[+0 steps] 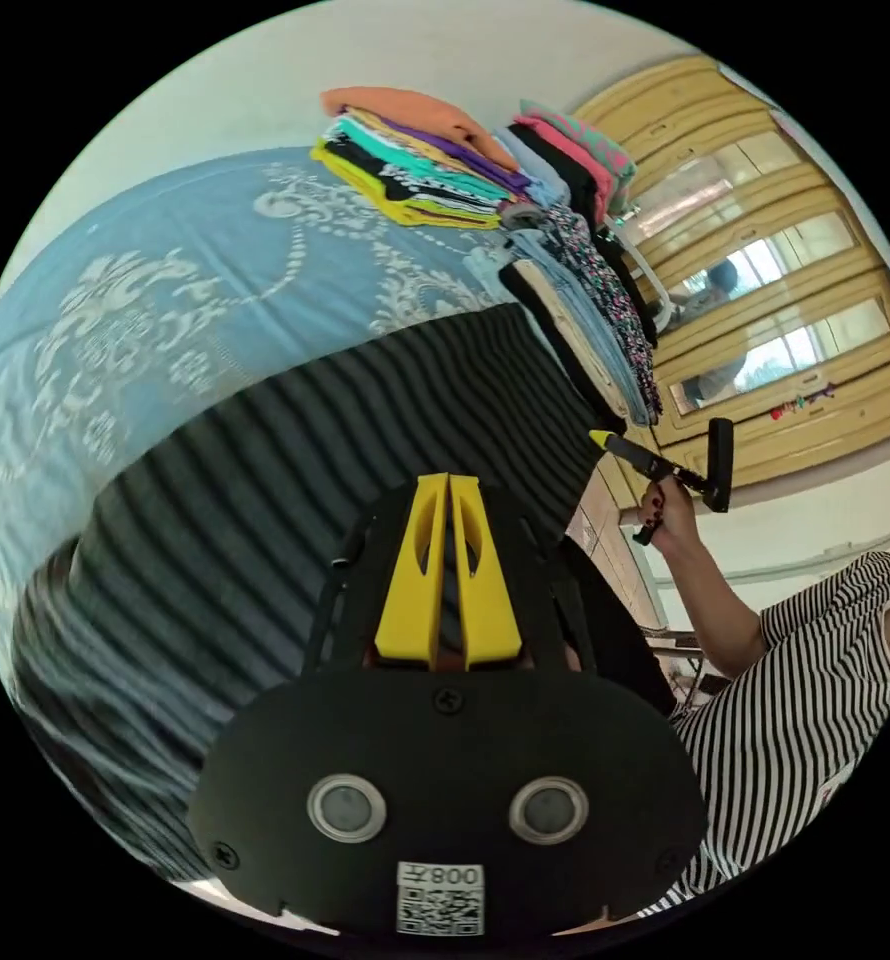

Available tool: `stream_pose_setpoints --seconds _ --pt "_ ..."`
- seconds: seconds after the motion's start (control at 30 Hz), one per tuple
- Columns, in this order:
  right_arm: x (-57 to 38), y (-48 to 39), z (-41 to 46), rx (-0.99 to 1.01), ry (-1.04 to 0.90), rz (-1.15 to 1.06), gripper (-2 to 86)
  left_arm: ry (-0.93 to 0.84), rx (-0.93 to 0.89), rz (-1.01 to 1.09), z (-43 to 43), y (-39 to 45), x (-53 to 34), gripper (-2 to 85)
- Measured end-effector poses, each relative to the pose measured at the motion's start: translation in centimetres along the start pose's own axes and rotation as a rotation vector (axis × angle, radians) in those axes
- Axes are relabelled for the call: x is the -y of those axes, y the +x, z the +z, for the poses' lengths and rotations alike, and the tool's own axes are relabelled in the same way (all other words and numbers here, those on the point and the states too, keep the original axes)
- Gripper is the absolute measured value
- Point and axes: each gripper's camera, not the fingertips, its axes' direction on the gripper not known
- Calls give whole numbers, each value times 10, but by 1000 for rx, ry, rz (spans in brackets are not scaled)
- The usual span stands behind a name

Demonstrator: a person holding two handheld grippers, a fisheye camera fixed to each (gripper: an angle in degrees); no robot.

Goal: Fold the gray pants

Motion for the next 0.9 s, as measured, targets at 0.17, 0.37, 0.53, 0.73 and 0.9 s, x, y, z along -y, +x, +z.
stream_pose_setpoints --seconds 0.17,0.37,0.53,0.73,0.9 --pt "32 -117 19 143 -31 -235 0 77 165 -327 -80 -92 -123 1" --pt "64 -281 84 238 -173 -572 0 99 265 -520 -109 -158 -211 2" --pt "77 -382 129 257 -265 -740 0 183 195 -576 -121 -188 -265 1" --pt "82 -459 200 118 -414 -850 1 238 137 -582 -142 -222 -309 2" --pt "103 -484 216 200 -434 -768 1 243 82 -586 -160 -247 -338 4"
